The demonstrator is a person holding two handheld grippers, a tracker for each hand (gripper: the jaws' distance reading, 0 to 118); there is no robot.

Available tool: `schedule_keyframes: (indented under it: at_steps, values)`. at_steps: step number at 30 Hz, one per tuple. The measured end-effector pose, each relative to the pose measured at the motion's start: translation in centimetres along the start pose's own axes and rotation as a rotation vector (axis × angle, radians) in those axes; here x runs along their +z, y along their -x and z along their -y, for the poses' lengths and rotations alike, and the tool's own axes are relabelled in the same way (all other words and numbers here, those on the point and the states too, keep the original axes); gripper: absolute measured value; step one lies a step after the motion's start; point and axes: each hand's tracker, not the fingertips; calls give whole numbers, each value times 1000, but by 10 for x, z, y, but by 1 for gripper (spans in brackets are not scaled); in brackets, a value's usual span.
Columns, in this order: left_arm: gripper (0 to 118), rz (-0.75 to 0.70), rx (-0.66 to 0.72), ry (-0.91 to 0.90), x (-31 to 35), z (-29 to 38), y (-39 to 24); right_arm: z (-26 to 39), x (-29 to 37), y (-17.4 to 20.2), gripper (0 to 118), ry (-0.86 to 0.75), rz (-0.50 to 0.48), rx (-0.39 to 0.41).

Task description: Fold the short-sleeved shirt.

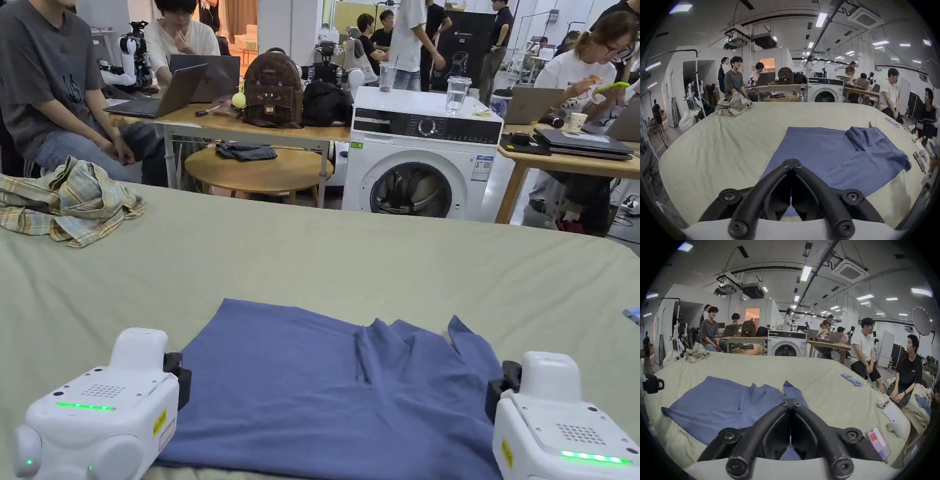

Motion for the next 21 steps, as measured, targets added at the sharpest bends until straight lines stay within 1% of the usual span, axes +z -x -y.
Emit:
schedule_keyframes:
  at_steps: [4,8,12,13,18,20,21]
  values:
    - [0,15,20,40,-11,-2,0,6,-9,6,0,30,-17,-12]
    - [0,38,21,117,-32,-9,10,8,-20,10,0,59,-33,-13]
    - [0,37,10,184,-55,-21,24,9,-32,15,0,89,-56,20]
    - [0,47,17,240,-60,-24,29,8,-36,17,0,96,-58,29]
    - [0,45,97,346,-62,-32,62,6,-49,18,0,130,-70,35]
    - [0,66,115,418,-60,-33,77,7,-53,19,0,140,-72,46]
    - [18,65,121,447,-60,-32,83,7,-55,20,0,146,-74,51]
